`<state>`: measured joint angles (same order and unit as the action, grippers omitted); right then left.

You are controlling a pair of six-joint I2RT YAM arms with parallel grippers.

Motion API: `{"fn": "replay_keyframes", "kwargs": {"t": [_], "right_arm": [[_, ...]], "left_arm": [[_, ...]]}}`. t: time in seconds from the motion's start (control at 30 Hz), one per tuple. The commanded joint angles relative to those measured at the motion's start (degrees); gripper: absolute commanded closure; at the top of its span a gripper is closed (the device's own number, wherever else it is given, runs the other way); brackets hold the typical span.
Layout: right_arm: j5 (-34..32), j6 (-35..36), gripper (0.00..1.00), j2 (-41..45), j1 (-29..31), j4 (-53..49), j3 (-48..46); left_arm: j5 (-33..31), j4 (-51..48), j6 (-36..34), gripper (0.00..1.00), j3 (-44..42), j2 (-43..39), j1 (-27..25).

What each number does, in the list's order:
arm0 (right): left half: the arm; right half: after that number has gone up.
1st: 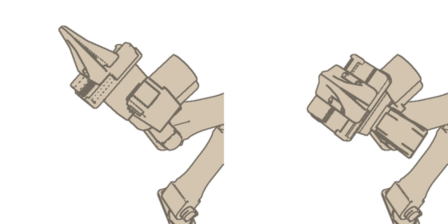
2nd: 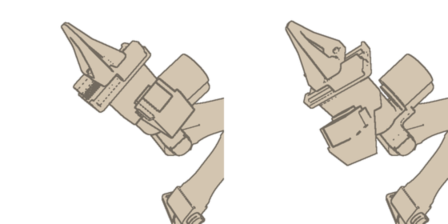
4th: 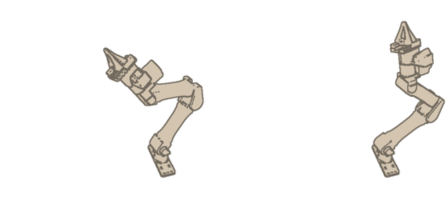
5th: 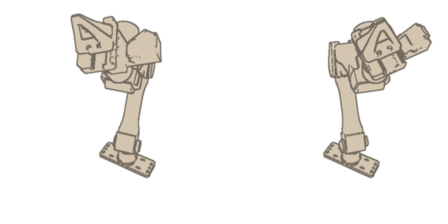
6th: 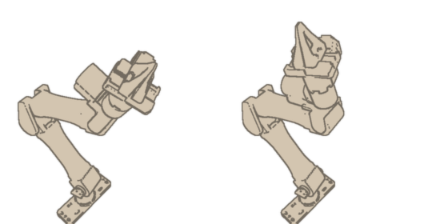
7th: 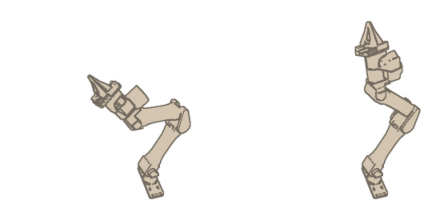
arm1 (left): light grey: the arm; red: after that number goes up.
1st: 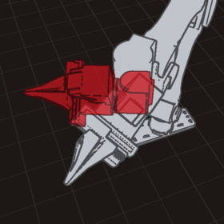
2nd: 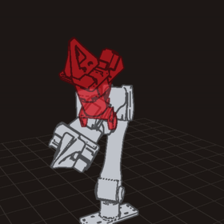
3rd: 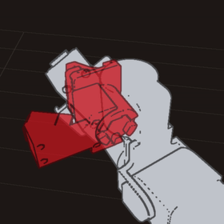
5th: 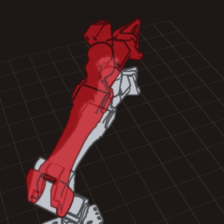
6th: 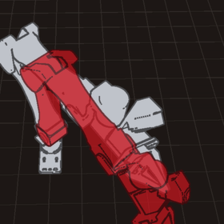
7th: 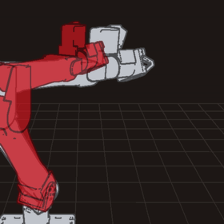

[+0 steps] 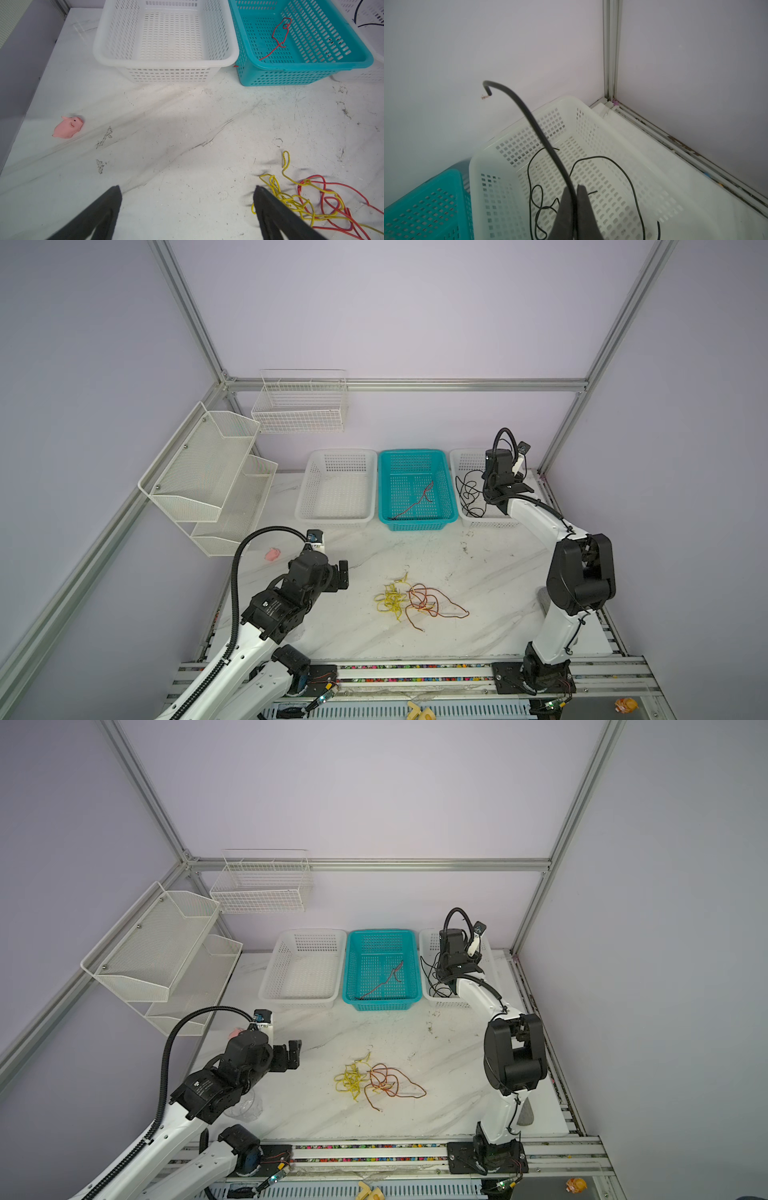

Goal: Untangle the cables
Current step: 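Lower the black wire into the far white basket and open the right gripper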

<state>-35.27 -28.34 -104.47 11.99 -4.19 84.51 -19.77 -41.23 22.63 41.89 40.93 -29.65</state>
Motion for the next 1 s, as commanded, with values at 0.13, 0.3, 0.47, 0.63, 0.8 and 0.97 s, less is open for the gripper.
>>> {"fn": "replay_keyframes", "kwargs": {"t": [0.13, 0.3, 0.47, 0.63, 0.8, 0.97], "right_arm": [[8.88, -11.99, 1.00, 0.22, -4.91, -5.70, -2.57], [10.48, -15.40, 1.00, -0.86, -8.48, -7.88, -3.28], [10.65, -15.34, 1.00, -3.36, -9.00, -8.92, -2.13], [11.09, -15.43, 1.00, -4.89, -9.00, -10.32, -1.15], [11.17, -15.00, 0.79, -3.34, -9.00, -10.32, -0.75], [12.28, -14.62, 0.64, -0.91, -9.00, -9.68, -0.91]], "left_arm": [[0.68, 2.04, -1.53, 0.00, 0.70, -0.02, 0.29], [0.96, 2.14, -1.57, 0.00, 0.61, 0.41, 0.27], [1.46, 2.26, -1.71, 0.01, 0.68, 0.97, 0.29], [1.67, 2.21, -1.70, 0.00, 0.62, 1.26, 0.28], [2.10, 2.30, -1.88, 0.00, 0.59, 1.78, 0.28], [2.54, 2.30, -1.93, 0.01, 0.78, 2.49, 0.28]]}}
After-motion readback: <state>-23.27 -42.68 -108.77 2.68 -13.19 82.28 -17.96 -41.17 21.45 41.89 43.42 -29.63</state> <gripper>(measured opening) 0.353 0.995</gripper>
